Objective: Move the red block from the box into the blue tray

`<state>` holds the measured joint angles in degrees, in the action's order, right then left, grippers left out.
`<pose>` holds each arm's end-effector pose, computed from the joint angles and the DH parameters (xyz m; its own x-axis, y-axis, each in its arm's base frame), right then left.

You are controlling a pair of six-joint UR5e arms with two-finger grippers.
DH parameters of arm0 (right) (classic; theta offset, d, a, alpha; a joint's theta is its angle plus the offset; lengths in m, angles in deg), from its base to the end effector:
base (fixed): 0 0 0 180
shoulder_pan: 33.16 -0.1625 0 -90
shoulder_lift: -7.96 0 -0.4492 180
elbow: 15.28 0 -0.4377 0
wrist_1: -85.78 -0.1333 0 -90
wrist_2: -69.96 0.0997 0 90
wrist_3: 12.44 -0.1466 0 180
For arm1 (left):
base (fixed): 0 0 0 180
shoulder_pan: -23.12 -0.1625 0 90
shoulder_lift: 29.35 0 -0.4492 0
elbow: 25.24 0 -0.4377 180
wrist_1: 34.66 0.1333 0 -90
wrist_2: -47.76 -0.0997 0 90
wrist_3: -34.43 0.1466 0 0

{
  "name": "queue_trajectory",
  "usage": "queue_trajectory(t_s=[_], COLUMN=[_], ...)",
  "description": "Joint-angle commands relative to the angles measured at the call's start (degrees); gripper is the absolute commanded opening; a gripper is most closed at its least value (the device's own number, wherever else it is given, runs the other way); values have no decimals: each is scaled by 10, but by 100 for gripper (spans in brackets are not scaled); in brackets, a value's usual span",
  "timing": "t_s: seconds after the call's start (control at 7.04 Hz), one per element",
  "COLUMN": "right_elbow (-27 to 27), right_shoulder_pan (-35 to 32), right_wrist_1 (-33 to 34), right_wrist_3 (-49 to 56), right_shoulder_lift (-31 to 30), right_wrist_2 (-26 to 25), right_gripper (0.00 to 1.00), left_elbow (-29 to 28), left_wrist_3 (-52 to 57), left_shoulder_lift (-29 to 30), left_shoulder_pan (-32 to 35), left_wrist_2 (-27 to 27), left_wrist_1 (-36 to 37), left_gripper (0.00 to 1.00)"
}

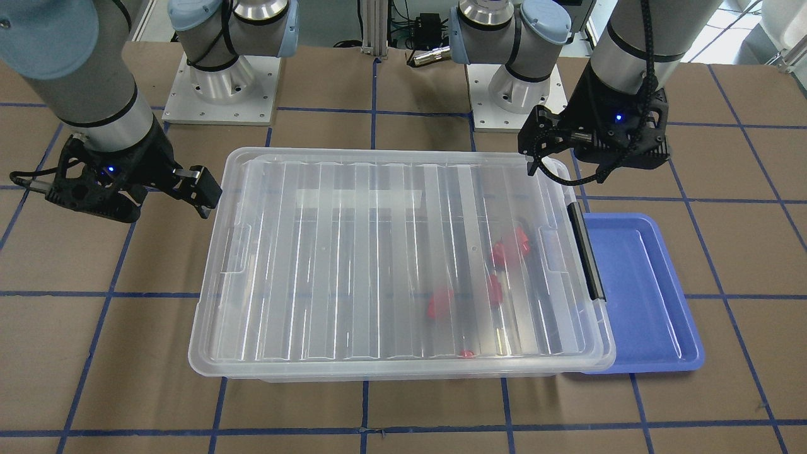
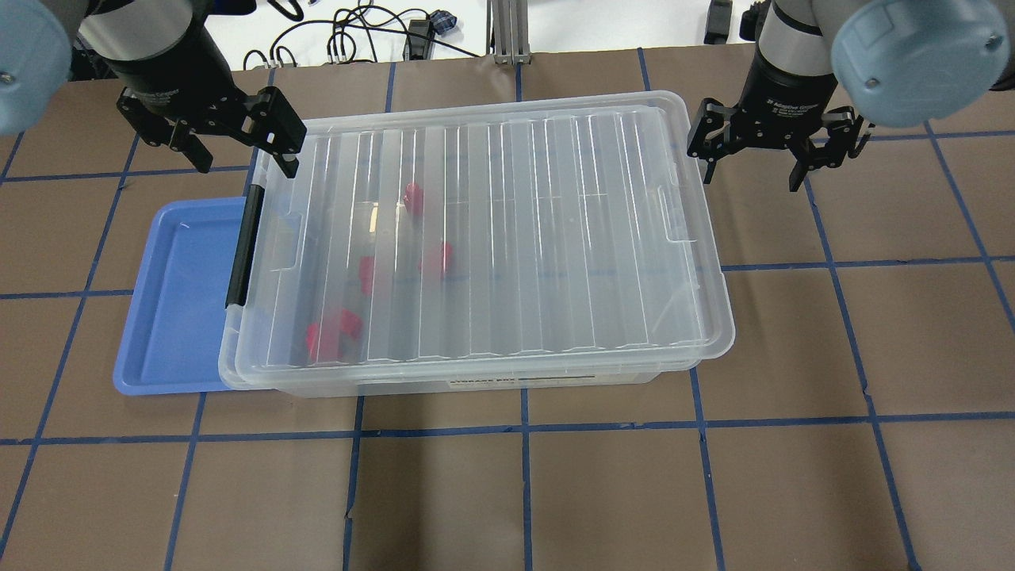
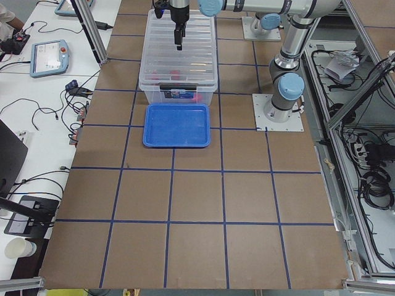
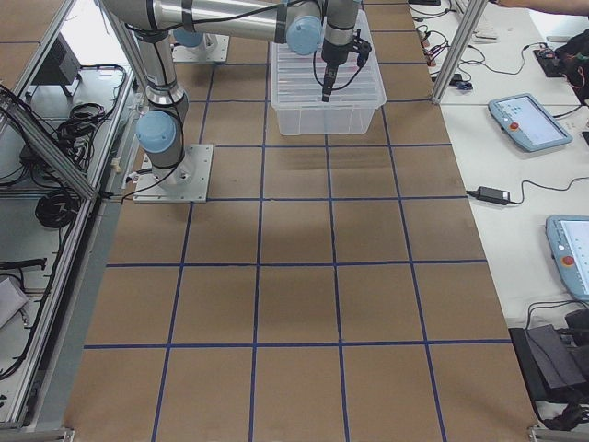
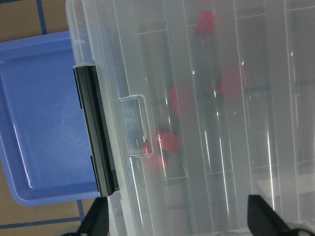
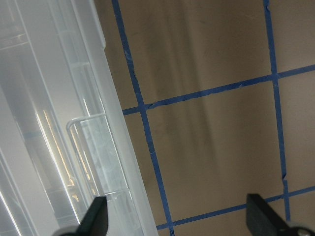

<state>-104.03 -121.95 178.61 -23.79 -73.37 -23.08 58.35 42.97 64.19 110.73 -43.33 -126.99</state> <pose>0.1131 -0.5919 0.3961 -0.9748 0.2126 0.0676 0.2171 0.9738 0.0681 -0.1068 -0.5709 0.4871 -0.9941 0.1070 -0.0202 0.1071 0.9942 -0.0065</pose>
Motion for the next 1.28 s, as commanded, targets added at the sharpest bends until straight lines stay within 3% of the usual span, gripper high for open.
queue_trajectory(t_s=[0.0, 1.14], right_elbow=[1, 1], right_shoulder_pan=[-2, -3], right_wrist_1=[2, 22], right_wrist_3=[-2, 4], right_shoulder_lift=[14, 31], right_wrist_2=[1, 4], right_gripper=[100, 100], left_elbow=[-16, -7], left_wrist_3=[-1, -2], left_shoulder_lift=[5, 9], left_shoulder_pan=[-11, -10], left_wrist_2=[-5, -1], left_wrist_1=[-7, -28], left_gripper=[100, 100])
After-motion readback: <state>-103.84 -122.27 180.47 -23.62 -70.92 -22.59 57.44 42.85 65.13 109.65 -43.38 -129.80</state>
